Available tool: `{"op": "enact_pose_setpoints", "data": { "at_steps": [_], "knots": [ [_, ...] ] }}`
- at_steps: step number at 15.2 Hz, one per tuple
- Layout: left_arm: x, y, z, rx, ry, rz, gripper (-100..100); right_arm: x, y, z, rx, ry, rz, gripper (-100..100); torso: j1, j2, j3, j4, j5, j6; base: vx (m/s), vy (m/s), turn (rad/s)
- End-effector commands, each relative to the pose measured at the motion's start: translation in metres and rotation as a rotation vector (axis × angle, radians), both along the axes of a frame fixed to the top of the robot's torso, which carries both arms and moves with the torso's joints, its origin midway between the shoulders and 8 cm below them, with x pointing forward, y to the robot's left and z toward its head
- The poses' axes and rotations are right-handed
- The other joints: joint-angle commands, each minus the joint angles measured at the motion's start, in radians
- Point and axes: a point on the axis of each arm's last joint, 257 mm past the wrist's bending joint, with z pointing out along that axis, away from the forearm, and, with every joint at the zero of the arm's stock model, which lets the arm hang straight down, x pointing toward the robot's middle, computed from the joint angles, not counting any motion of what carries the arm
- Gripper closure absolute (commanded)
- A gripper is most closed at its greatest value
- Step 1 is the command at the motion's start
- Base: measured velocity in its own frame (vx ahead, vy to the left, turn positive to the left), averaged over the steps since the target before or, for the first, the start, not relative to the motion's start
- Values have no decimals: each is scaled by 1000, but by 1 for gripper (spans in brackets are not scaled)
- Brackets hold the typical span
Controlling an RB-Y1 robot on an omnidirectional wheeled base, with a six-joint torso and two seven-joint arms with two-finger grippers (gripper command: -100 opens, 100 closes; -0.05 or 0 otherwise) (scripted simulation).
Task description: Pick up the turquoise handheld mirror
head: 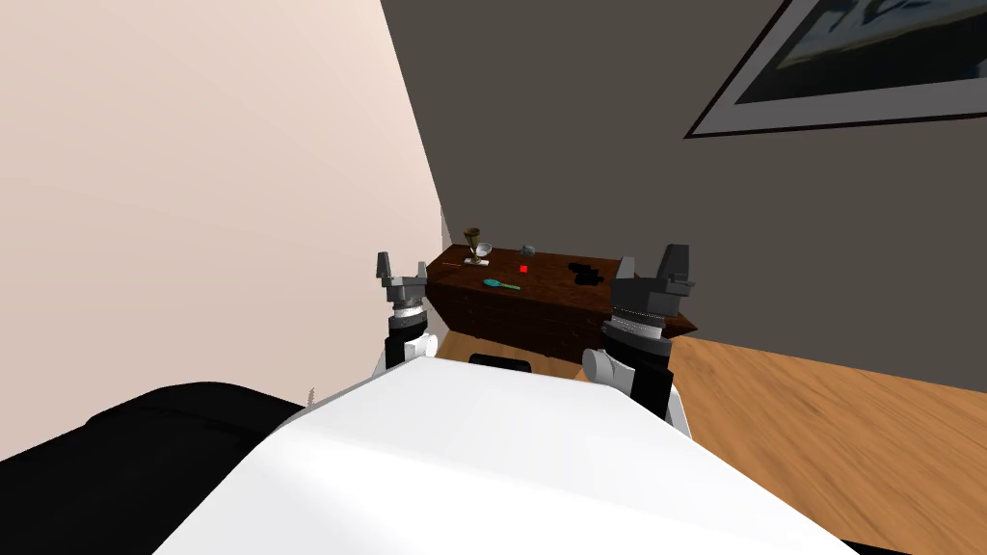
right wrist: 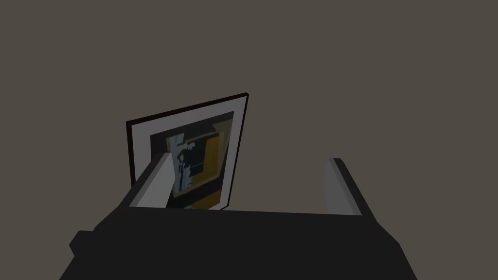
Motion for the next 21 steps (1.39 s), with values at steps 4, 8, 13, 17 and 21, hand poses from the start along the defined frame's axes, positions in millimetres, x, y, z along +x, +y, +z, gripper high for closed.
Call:
{"op": "enact_pose_setpoints", "data": {
  "at_steps": [4,8,13,17,21],
  "knots": [
    [21,-12,-9,54,63,-70,-100,0,0,0,0,0,0,0,0,0,0,0,0,0,0,-9,-5],
    [42,-20,-20,80,125,-118,-100,0,0,0,0,0,0,0,-1,0,0,0,0,0,0,-20,-8],
    [65,-29,-32,89,189,-163,-100,0,0,0,0,0,0,0,-1,0,0,0,0,0,-1,-22,-8],
    [81,-33,-44,88,245,-184,-100,0,0,0,0,0,0,0,-2,-1,0,0,0,0,-1,-24,-10],
    [107,-43,-58,89,318,-227,-100,0,0,0,0,0,0,0,-2,0,0,0,0,0,-1,-23,-8]
  ]
}}
